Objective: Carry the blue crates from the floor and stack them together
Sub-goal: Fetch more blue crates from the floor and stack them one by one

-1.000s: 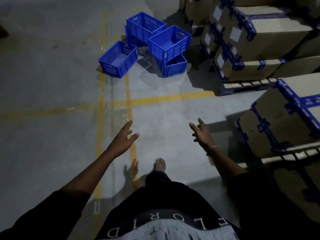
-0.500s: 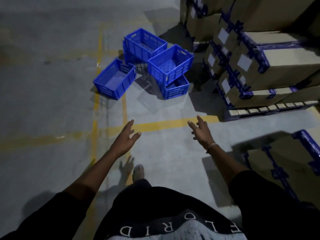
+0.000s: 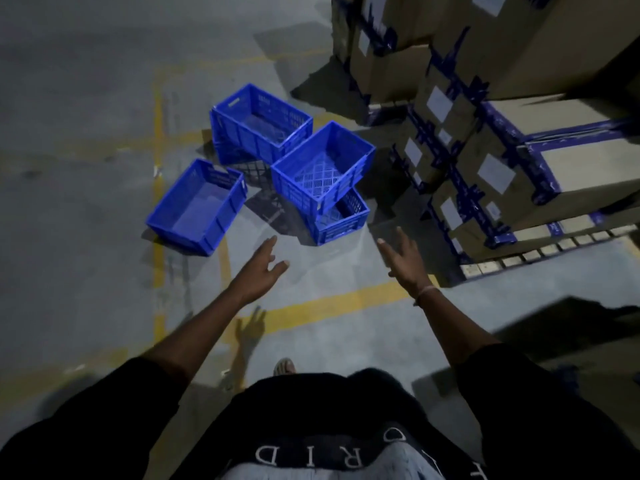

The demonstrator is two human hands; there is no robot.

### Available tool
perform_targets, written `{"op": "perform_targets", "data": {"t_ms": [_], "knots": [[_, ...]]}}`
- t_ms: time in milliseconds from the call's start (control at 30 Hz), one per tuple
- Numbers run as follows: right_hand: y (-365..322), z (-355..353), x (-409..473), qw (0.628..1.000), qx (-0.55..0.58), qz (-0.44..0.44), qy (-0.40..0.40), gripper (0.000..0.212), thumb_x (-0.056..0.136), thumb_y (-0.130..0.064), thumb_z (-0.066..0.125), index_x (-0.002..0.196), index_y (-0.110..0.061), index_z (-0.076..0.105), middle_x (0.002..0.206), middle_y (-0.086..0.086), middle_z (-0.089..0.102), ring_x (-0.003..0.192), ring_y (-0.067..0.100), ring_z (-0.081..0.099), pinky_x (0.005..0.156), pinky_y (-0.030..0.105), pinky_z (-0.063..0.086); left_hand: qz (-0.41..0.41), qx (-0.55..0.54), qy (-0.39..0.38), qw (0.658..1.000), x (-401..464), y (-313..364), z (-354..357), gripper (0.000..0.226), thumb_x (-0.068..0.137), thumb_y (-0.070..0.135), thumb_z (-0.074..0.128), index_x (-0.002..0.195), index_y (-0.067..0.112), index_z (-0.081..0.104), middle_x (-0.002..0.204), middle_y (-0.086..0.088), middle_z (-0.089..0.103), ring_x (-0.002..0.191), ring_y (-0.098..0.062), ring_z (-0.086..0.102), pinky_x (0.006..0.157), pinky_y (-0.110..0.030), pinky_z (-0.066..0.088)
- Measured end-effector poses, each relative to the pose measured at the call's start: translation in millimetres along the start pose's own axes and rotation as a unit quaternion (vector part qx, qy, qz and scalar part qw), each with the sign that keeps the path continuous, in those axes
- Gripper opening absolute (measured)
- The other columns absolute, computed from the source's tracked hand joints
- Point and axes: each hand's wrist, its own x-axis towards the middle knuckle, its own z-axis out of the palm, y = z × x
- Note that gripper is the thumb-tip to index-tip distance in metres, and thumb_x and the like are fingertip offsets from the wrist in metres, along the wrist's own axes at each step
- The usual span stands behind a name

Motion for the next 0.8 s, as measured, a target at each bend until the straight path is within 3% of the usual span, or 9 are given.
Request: {"op": "perform_targets", "data": {"t_ms": [200, 333, 500, 800], "knots": [[-50, -26, 104, 1.0, -0.016, -0.004, 0.0, 0.077, 0.091, -0.061, 0.057, 0.155, -0.033, 0.025, 0.165, 0.006, 0.014, 0.151, 0.029, 0.016, 0.118, 0.047, 0.024, -0.014, 0.032, -0.018, 0.999, 119, 43, -16, 0.074, 0.1, 0.045, 0.057, 0.161, 0.031, 0.017, 0.163, 0.002, 0.03, 0.142, -0.017, 0.042, 0.106, -0.038, 0.045], [-65, -51, 204, 0.999, -0.036, -0.017, -0.036, 0.078, 0.092, -0.061, 0.054, 0.157, -0.03, 0.022, 0.166, 0.004, 0.01, 0.153, 0.025, 0.007, 0.12, 0.047, 0.015, -0.024, 0.027, 0.003, 0.999, 197, 68, -8, 0.073, 0.101, 0.041, 0.057, 0.161, 0.03, 0.016, 0.164, 0.003, 0.028, 0.142, -0.018, 0.042, 0.108, -0.04, 0.044], [-94, -83, 334, 0.994, -0.076, -0.037, -0.065, 0.08, 0.09, -0.061, 0.057, 0.156, -0.027, 0.027, 0.163, 0.01, 0.017, 0.145, 0.031, 0.031, 0.119, 0.044, 0.027, -0.061, -0.005, 0.062, 0.996, 279, 107, 16, 0.069, 0.103, 0.032, 0.056, 0.16, 0.028, 0.017, 0.164, 0.003, 0.028, 0.143, -0.02, 0.041, 0.1, -0.03, 0.039], [-157, -132, 512, 0.967, -0.172, -0.087, -0.164, 0.075, 0.091, -0.06, 0.057, 0.155, -0.035, 0.026, 0.164, 0.011, 0.014, 0.148, 0.031, 0.024, 0.117, 0.041, 0.024, -0.106, -0.017, 0.145, 0.984, 400, 171, 46, 0.064, 0.103, 0.026, 0.055, 0.159, 0.023, 0.023, 0.161, -0.001, 0.034, 0.141, -0.023, 0.043, 0.107, -0.036, 0.039]]}}
